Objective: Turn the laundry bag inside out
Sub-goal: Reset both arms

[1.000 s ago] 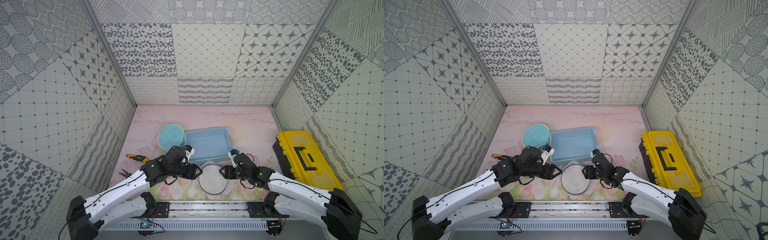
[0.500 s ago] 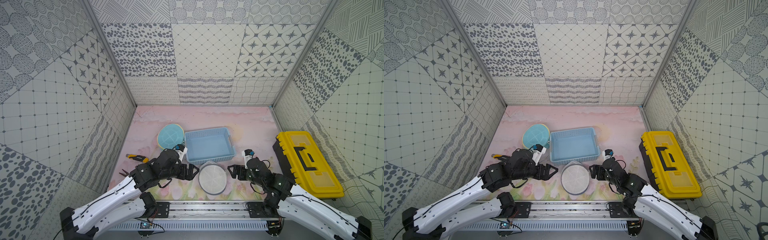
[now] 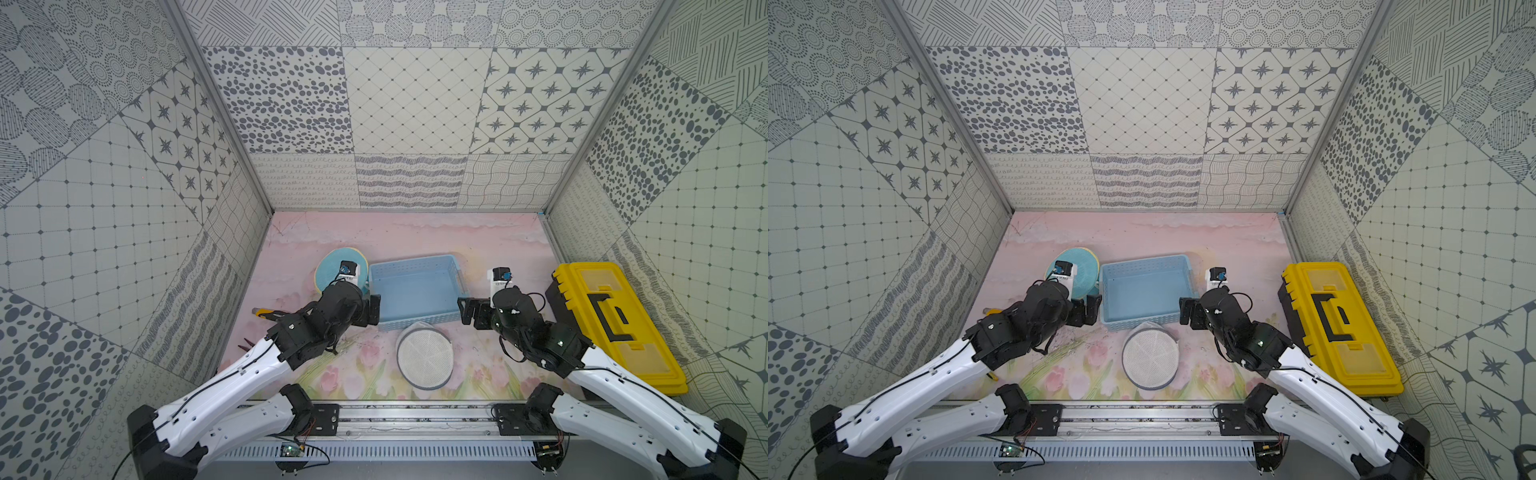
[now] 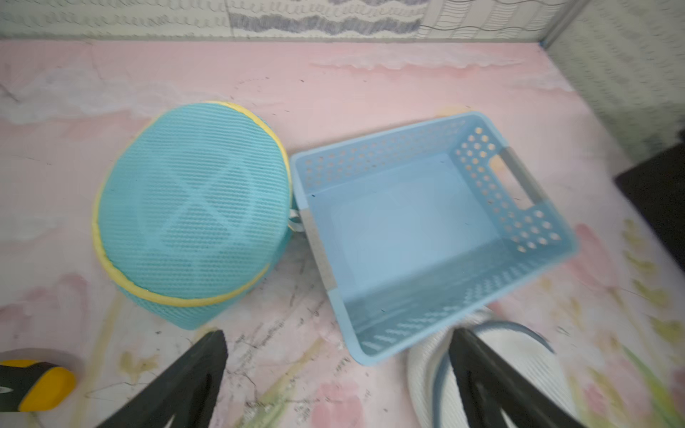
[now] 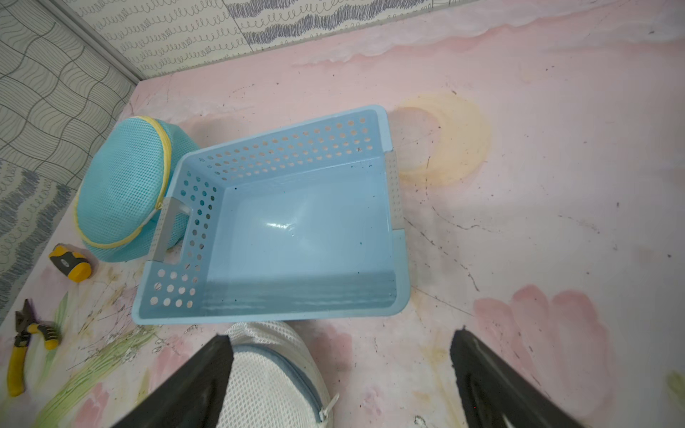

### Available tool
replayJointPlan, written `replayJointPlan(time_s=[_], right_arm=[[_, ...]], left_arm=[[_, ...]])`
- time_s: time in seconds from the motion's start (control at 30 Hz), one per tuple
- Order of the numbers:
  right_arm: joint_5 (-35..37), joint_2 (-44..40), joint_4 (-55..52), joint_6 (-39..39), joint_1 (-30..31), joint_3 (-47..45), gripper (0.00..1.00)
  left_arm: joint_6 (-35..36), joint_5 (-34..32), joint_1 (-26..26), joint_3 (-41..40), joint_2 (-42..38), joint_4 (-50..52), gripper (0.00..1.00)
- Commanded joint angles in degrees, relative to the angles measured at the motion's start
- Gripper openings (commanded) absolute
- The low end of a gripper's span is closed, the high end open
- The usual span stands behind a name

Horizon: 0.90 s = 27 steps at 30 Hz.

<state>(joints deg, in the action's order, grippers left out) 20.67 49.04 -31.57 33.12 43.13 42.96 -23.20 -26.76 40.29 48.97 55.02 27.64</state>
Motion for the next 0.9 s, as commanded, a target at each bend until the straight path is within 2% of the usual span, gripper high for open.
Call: replayJointPlan(time_s=[0.0,0.07,0.13,0.2,0.33,0.53,0.7,0.87], right_arm=[[2.8,1.55,1.34,-3.8,-2.39,0.83,0.97],[2.36,1.07,2.23,-4.19,-3.92,0.25,0.97],[0.52,0.19,3.81,-4.63,-5.25,-0.76,0.97],[-0.31,-0.6,4.87,-4.56,-6.39,-1.62,0.97],[-2.93,-1.4,6.68,-5.79,-8.06,-2.6,0.97],[-5.1,-1.85,7.14,-6.73,-9.39,-3.41,0.97],[-5.61,-3.75,7.13,-7.43,-9.87,-4.03,0.97],[-6.04,-3.75,7.11,-7.45,-10.02,-4.3,0.97]], left_arm=[[9.54,-12.29,-11.59,-2.23,5.36,-13.05,0.99],[9.35,-10.49,-16.61,-5.48,4.45,-16.87,0.99],[12.17,-12.32,-19.97,-10.68,2.9,-24.37,0.99],[14.54,-11.43,-23.48,-15.94,1.94,-32.23,0.99],[12.4,-8.01,-29.65,-20.76,5.73,-39.36,0.99],[12.09,-3.77,-32.57,-23.97,15.23,-56.09,0.99],[13.18,-1.85,-33.57,-25.69,24.53,-66.13,0.99],[11.16,2.84,-37.22,-27.79,27.47,-72.29,0.99]])
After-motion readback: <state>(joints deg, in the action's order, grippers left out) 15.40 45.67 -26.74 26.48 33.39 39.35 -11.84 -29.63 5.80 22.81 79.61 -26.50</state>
